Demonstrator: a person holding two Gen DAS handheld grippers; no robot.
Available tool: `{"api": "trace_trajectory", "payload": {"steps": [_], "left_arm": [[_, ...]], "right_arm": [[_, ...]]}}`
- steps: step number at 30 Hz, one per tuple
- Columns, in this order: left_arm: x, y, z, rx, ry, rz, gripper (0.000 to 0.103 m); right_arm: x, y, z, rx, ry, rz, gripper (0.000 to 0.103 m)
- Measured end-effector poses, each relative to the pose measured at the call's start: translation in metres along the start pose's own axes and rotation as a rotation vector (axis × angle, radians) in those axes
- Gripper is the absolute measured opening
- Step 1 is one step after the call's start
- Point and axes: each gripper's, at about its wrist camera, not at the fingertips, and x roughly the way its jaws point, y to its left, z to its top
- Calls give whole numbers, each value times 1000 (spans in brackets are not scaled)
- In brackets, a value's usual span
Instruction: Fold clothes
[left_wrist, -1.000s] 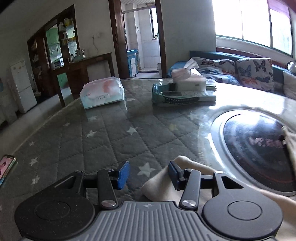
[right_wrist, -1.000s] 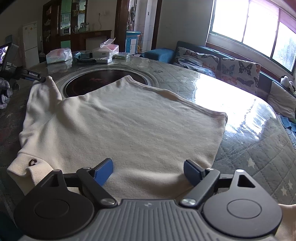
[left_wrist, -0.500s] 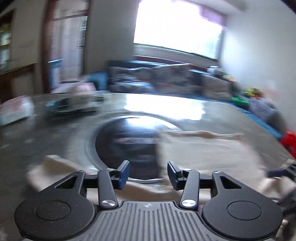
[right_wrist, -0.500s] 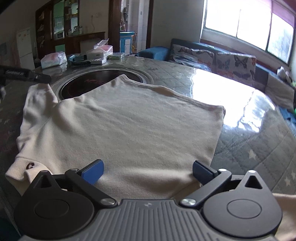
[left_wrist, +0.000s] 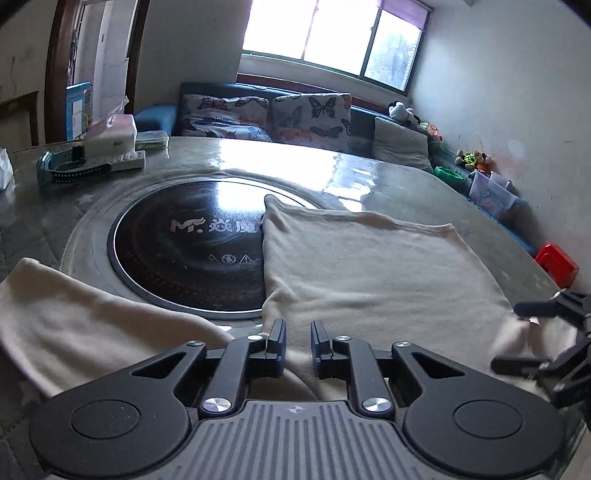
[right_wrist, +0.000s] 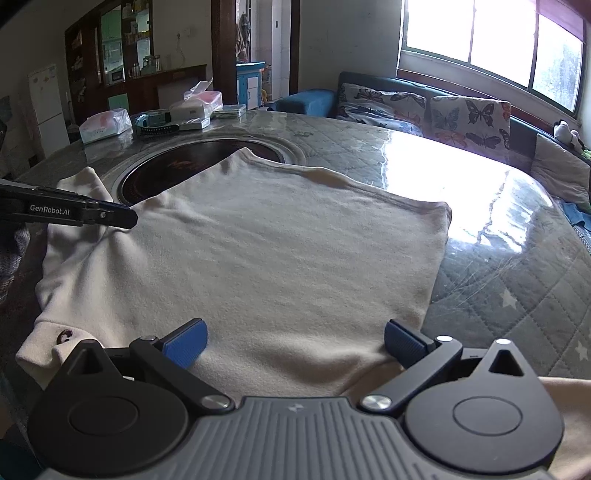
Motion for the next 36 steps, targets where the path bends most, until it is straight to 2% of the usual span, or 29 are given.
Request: {"api": "trace_trajectory", "payload": {"steps": [5, 10, 14, 18, 23, 26, 31, 36], "left_arm": [[-20, -16, -1, 49, -40, -29, 18], [-33, -44, -19, 158, -28, -83, 20], [-41, -64, -36, 248, -17, -151, 26], [-43, -78, -52, 338, -3, -182, 27], [-45, -89, -66, 420, 2, -198, 27], [-45, -88, -65, 411, 8, -203, 27], [-45, -87, -64, 419, 11, -206, 28], [-49, -87, -55, 421, -8, -201, 32]], "right_arm": [[-24, 2, 3, -12, -49, 7, 103], [-38, 26, -8, -148, -40, 20, 103], [-37, 47, -17, -248, -48, 12, 103], [-34, 61, -26, -310, -33, 7, 103], [-48, 57, -26, -284, -63, 2, 103], [-54, 50, -29, -261, -69, -25, 103], [-52, 43, -43, -251, -19, -40, 103], [-66, 31, -40, -195, -62, -65, 103]]}}
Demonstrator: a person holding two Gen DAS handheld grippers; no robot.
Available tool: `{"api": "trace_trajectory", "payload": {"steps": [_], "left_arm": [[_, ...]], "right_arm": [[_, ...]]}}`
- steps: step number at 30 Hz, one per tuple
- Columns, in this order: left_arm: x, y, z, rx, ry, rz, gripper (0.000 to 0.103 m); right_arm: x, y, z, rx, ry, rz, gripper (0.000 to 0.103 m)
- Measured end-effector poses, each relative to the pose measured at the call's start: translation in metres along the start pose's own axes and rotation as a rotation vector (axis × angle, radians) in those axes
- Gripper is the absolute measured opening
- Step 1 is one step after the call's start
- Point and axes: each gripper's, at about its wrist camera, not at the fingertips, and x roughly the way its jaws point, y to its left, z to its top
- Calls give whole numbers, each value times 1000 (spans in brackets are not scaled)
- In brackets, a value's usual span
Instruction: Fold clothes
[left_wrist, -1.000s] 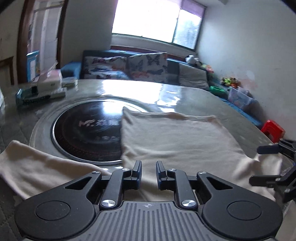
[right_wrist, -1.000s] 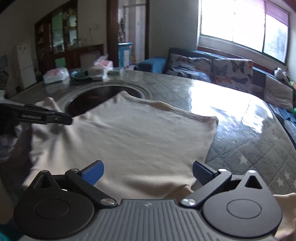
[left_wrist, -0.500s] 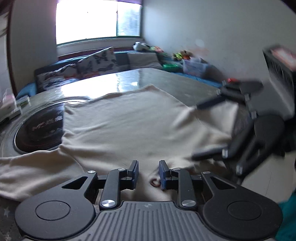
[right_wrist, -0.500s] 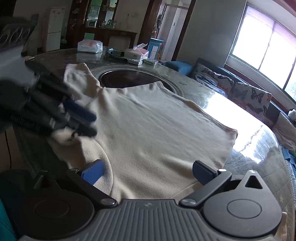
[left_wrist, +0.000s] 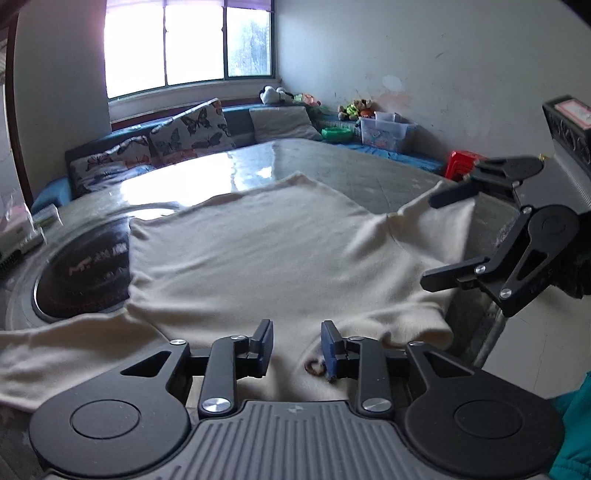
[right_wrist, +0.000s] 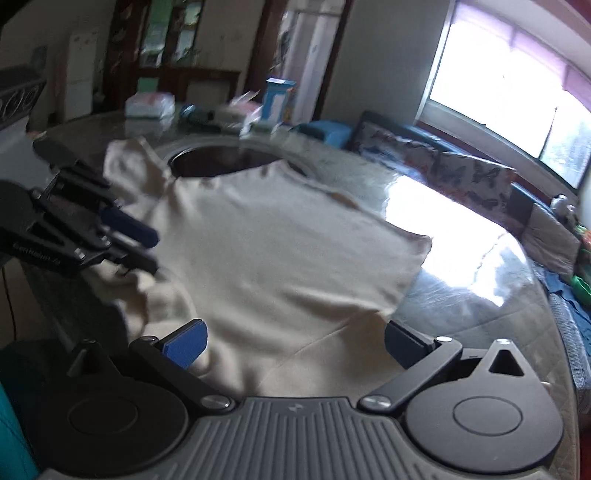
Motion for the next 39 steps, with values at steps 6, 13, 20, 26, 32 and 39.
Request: {"api": "trace_trajectory", "payload": {"steps": [6, 13, 20, 26, 32, 39], "left_arm": [[6, -4, 18, -32, -20, -18, 33], [28, -25, 33, -26, -6, -48, 42], [43, -48, 34, -8, 15, -96, 43], [45, -55, 37, 9, 19, -94, 45], [48, -58, 40, 17, 21, -91, 45], [53, -68, 42, 41, 29, -103, 45]], "right_arm": [[5, -7, -14, 11, 55, -24, 103], [-12, -53, -23, 210, 27, -119, 103], [-15, -119, -55, 455, 45, -297, 98], [-12, -173, -88, 683, 29, -413, 79], [-9, -188, -102, 744, 15, -451, 57], [-18, -193, -107, 774, 0, -481, 9]]}}
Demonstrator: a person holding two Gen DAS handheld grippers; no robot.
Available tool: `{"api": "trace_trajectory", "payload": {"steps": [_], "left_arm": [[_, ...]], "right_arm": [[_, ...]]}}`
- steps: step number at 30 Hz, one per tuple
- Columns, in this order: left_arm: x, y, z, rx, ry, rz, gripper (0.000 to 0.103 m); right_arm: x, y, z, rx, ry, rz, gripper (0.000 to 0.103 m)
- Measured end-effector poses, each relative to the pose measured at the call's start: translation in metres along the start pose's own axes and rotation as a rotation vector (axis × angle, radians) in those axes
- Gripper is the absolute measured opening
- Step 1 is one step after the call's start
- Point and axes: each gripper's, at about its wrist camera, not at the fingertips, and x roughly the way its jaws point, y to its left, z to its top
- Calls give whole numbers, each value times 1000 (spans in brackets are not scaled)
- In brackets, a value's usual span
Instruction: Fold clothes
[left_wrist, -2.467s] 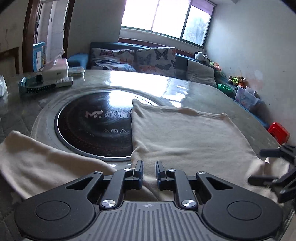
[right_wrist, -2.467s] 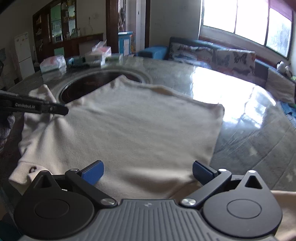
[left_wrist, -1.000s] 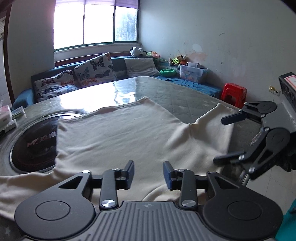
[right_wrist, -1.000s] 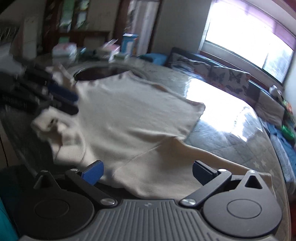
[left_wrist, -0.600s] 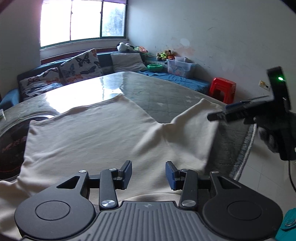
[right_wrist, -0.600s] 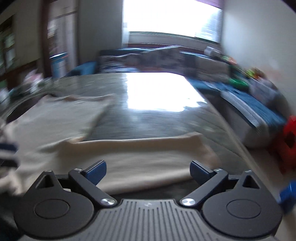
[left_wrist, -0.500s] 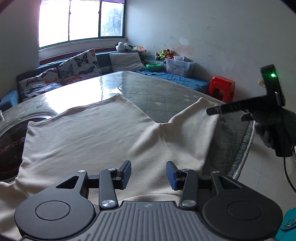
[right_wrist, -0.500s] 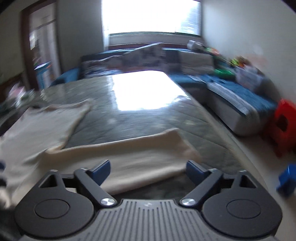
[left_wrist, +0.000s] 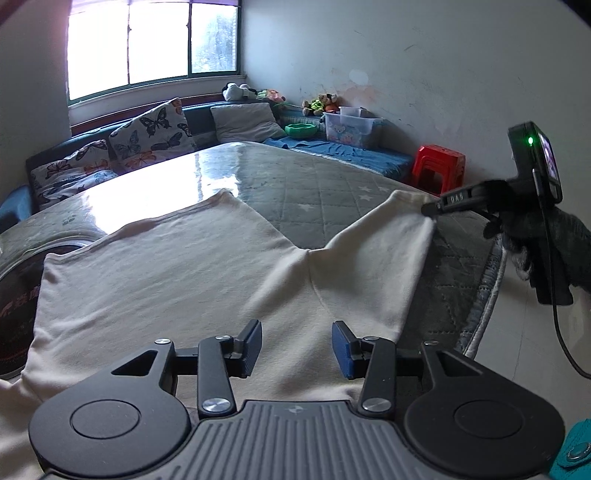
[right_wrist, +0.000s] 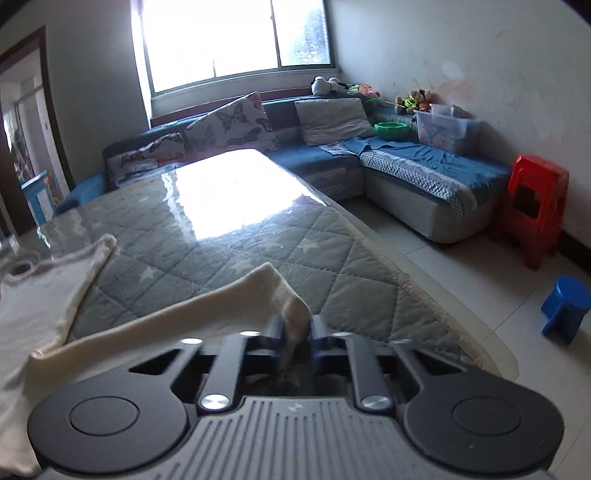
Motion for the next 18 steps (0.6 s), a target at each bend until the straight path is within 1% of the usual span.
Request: {"api": "trace_trajectory", "payload": {"steps": [3, 5, 8, 12, 18], "left_arm": [[3, -5, 0, 23, 1, -6, 45], [4, -10, -1, 45, -3, -13, 47], [8, -15, -4, 65, 4, -12, 48], [9, -16, -4, 57, 4, -18, 48], [10, -12, 5, 26, -17, -28, 48]], "right_arm": [[-8, 1, 7, -18, -41, -6, 8], [-13, 4, 12, -30, -65, -4, 8], [-12, 6, 14, -39, -68, 1, 8], [-7, 5, 8, -14, -43, 3, 8], [-31, 8, 21, -10, -88, 58, 8]]}}
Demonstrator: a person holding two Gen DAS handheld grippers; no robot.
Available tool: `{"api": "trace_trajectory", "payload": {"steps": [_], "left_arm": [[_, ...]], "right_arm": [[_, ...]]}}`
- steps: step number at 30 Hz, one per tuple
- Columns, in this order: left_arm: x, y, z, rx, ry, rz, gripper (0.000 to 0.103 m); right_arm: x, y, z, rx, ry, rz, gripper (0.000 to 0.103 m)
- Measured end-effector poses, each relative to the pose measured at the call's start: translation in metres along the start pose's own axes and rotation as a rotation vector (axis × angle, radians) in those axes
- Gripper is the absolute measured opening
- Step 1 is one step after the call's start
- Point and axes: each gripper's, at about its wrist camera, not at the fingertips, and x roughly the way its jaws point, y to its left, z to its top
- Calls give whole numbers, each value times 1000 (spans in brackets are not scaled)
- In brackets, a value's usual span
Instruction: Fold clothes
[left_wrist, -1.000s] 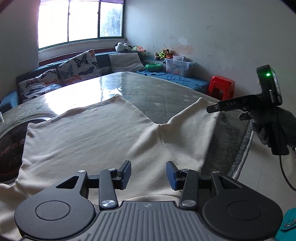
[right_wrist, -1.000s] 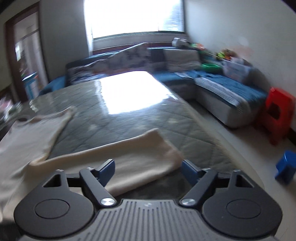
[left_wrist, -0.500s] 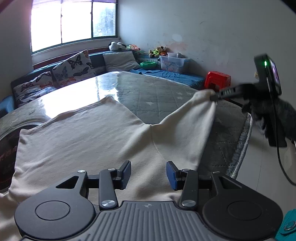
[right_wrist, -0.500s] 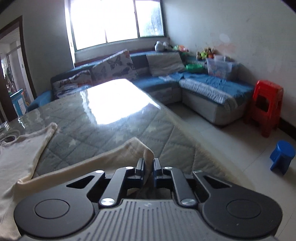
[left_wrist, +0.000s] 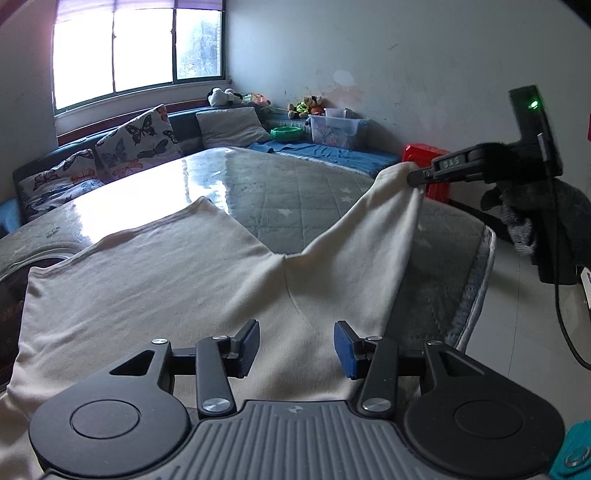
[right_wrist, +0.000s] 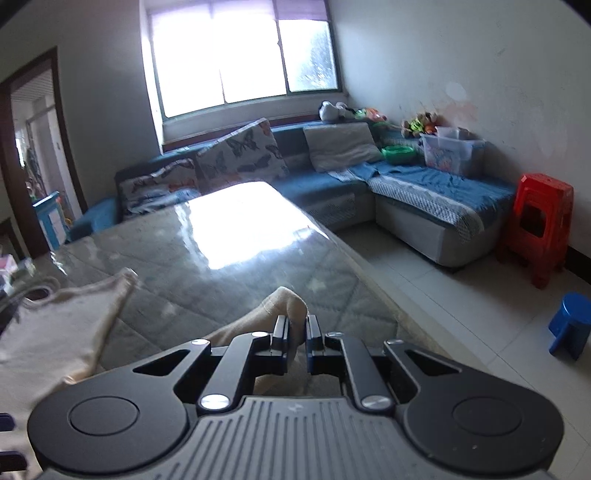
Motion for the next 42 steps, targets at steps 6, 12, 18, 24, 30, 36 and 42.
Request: {"api": "trace_trajectory", "payload": {"steps": [6, 12, 18, 24, 30, 36, 42], "left_arm": [[-3, 4, 1, -27, -22, -4, 48], [-21, 25, -6, -105, -46, 29, 48], [-47, 49, -21, -174, -78, 95, 51], [-71, 64, -36, -233, -90, 158, 52], [-83, 74, -53, -277, -78, 199, 54], [-91, 83, -61, -305, -64, 232, 54], [-99, 90, -60, -309, -76, 263, 54]], "right_arm": [[-30, 18, 27, -23, -39, 96, 8], [-64, 59, 52, -97, -64, 243, 8], [-75, 120, 62, -198, -39, 414, 8], [-67, 188, 57, -294, 15, 570, 8], [-56, 248, 23, -408, 134, 682, 8], [-45, 266, 2, -433, 238, 729, 17], [-39, 245, 4, -482, 234, 661, 20]]}}
